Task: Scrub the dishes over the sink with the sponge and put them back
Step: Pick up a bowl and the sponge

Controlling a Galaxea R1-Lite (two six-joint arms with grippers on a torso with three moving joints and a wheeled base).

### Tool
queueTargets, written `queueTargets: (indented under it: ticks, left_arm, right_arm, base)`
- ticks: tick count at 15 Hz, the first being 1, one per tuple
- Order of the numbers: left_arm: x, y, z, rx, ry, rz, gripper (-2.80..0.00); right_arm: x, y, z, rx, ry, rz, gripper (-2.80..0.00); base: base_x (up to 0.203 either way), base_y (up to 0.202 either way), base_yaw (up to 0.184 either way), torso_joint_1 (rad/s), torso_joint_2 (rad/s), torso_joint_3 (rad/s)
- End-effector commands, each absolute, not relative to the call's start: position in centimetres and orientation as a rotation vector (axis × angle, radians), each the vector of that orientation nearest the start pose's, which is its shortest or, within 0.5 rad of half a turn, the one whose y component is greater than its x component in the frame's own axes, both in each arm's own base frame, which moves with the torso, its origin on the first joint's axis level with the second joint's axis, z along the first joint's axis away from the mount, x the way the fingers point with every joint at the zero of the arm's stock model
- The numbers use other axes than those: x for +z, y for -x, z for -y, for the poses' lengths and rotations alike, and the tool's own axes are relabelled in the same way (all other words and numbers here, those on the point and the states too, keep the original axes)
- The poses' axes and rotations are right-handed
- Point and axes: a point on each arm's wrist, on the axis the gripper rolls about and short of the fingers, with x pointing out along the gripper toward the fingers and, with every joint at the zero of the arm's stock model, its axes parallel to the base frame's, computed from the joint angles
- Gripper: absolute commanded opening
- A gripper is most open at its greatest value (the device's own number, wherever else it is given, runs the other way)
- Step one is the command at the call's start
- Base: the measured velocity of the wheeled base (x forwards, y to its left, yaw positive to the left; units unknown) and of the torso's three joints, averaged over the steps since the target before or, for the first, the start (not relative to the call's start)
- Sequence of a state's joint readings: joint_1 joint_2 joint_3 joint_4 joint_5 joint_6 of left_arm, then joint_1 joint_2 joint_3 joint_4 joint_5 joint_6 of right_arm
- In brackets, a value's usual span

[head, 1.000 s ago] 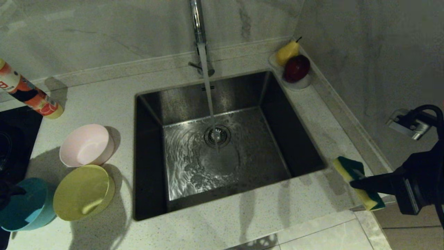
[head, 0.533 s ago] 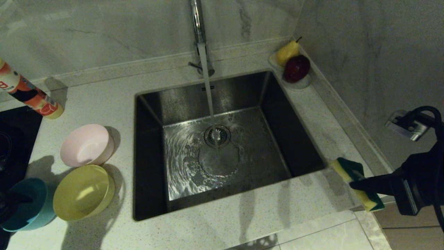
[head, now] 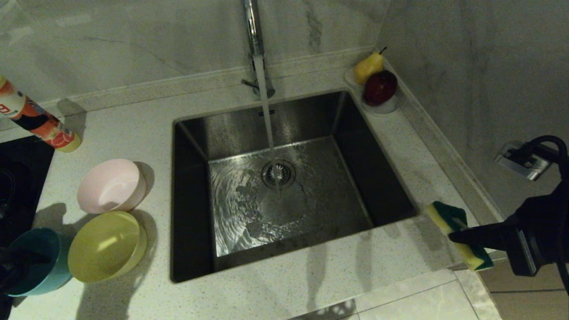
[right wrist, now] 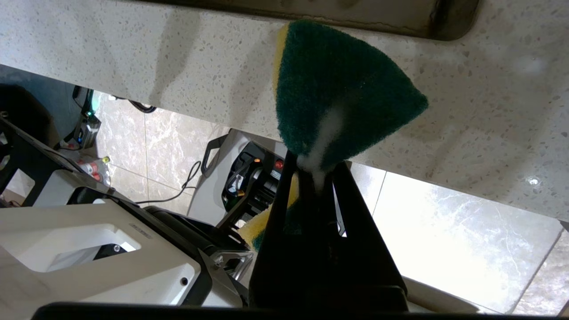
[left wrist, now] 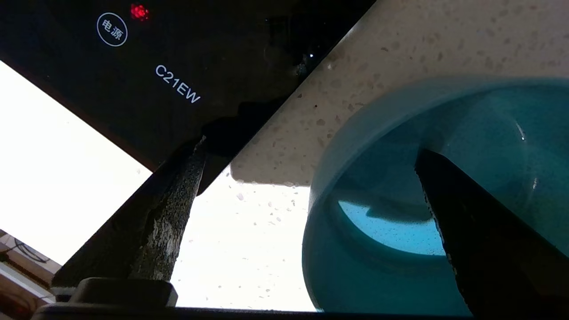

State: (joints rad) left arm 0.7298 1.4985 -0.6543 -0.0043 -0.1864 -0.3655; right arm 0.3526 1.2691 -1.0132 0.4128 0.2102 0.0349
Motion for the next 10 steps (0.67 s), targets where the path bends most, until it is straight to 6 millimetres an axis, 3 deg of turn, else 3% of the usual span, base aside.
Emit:
queueTargets:
  ticks: [1, 10]
  left_arm:
    - [14.34, -16.5, -14.2, 0.648, 0.719, -0.665, 0.0]
    - [13.87, -16.63, -14.07, 0.582, 0.748, -0.681, 0.0]
  right_arm:
    - [25.18, -16.35, -6.53, 0.531, 0.015, -0.687, -2.8]
    - [25.17, -16.17, -6.46, 0.527, 0.002, -0.692, -2.8]
  base:
    - [0.0, 0.0, 0.0, 0.0, 0.0, 0.0]
    - [0.0, 0.0, 0.0, 0.0, 0.0, 0.0]
